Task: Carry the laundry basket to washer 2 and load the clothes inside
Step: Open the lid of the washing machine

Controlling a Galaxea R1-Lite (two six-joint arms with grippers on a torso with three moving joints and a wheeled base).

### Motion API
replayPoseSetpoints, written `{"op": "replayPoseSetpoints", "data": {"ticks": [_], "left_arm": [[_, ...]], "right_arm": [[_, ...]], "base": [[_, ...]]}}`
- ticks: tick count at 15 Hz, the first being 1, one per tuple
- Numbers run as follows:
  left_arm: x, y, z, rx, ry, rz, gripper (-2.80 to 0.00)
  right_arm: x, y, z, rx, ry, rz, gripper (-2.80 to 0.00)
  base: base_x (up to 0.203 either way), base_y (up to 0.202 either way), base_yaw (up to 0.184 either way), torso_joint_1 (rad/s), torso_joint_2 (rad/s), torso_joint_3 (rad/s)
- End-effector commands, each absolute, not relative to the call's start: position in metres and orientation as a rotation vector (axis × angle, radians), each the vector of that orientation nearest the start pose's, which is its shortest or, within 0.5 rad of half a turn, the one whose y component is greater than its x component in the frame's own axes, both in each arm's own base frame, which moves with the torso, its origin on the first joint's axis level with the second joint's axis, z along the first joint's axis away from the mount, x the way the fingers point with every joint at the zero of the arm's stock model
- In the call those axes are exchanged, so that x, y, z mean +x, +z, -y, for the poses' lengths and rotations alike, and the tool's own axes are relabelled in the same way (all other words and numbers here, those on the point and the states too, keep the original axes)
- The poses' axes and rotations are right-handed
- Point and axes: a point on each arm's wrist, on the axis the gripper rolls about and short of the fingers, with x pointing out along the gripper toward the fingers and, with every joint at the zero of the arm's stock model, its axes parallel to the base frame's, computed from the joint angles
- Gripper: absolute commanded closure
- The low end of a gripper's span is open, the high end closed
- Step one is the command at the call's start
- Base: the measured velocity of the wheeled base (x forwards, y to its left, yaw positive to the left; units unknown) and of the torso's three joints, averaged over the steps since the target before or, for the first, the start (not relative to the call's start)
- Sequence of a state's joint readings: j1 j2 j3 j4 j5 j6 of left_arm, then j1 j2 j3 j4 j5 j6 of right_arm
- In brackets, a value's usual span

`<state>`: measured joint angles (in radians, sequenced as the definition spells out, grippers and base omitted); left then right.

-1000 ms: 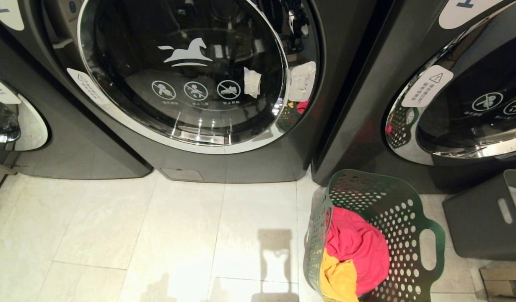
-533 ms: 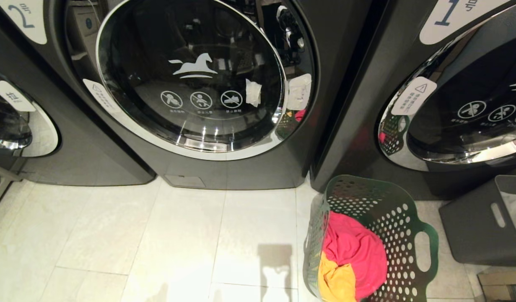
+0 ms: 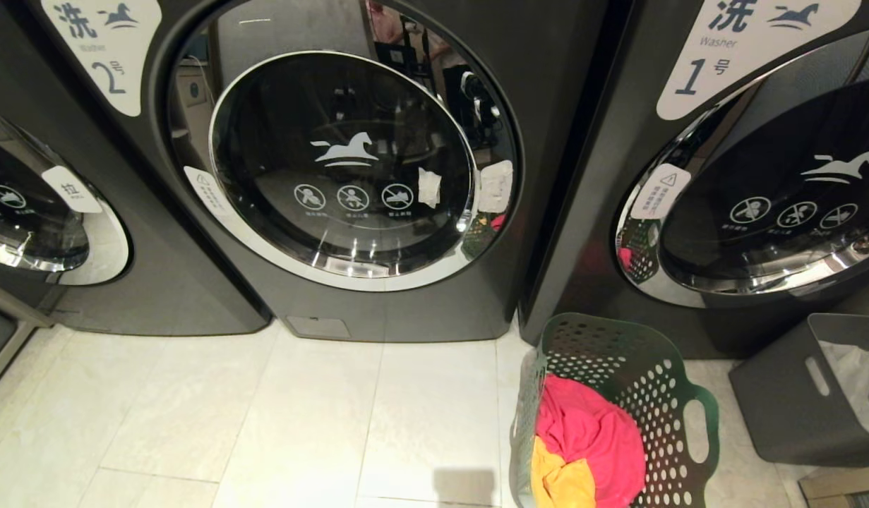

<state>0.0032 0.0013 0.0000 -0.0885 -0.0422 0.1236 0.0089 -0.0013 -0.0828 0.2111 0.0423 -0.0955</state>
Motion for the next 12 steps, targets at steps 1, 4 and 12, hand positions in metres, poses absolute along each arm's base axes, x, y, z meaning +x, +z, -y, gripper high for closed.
{"op": "replayPoseSetpoints", "data": {"ticks": [1,4,12], "left_arm": [[-0.0203,0.0750,0.0010,0.124,-0.037,0.055,0.00],[-0.0204,0.0752,0.0010,0.121,-0.034,0.056,0.00],[-0.0203,0.0748,0.0010,0.125,-0.035,0.054,0.00]], "right_arm": [[-0.0306,0.0765,-0.0007,-0.094,0.058,-0.125,0.00],[-0.0306,0.0765,-0.0007,-0.094,0.058,-0.125,0.00],[-0.0306,0.0765,-0.0007,-0.094,0.058,-0.125,0.00]], "base": [[0.000,0.000,0.000,0.000,0.00,0.208],[0.000,0.000,0.000,0.000,0.00,0.205],[0.000,0.000,0.000,0.003,0.00,0.202]]}}
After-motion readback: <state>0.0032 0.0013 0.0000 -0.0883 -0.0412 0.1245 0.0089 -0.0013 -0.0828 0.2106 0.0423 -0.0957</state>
